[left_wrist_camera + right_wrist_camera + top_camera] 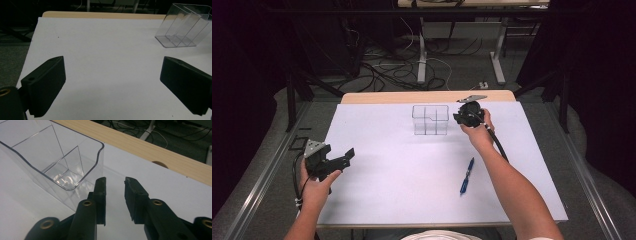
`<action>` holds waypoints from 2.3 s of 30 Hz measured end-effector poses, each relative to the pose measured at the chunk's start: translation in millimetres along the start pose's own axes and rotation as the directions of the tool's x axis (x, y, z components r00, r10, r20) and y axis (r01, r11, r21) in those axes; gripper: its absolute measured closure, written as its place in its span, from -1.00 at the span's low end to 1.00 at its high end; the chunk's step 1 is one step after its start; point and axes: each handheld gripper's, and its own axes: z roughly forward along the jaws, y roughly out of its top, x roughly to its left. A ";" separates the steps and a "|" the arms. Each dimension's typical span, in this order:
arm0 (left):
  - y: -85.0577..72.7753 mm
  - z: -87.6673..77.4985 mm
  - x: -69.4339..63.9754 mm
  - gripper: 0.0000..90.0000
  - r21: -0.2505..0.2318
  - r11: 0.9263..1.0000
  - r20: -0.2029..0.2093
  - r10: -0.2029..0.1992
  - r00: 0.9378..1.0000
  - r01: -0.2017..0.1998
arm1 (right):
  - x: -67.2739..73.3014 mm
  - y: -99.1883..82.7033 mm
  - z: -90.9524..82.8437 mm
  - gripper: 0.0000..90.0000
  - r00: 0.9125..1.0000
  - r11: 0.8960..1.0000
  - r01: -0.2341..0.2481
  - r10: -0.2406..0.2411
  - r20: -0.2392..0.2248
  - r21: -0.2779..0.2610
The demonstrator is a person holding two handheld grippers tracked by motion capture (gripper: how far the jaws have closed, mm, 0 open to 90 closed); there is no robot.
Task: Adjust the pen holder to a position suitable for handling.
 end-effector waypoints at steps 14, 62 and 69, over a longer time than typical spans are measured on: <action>0.0 -0.5 -0.1 -0.84 0.001 1.000 0.002 -0.010 1.000 0.010 | 7.7 -3.4 -34.0 0.05 0.997 0.993 0.074 -0.075 -0.009 -0.096; 1.7 -3.3 -6.7 -0.73 0.000 0.999 0.041 -0.037 0.998 0.037 | 7.0 -91.0 -145.9 -1.00 0.986 0.976 -0.165 0.167 0.003 -0.144; 2.4 -2.0 -11.5 -0.73 0.010 0.998 0.072 -0.060 0.996 0.060 | -6.2 -97.7 -140.6 -1.00 0.977 0.973 -0.197 0.205 0.057 -0.123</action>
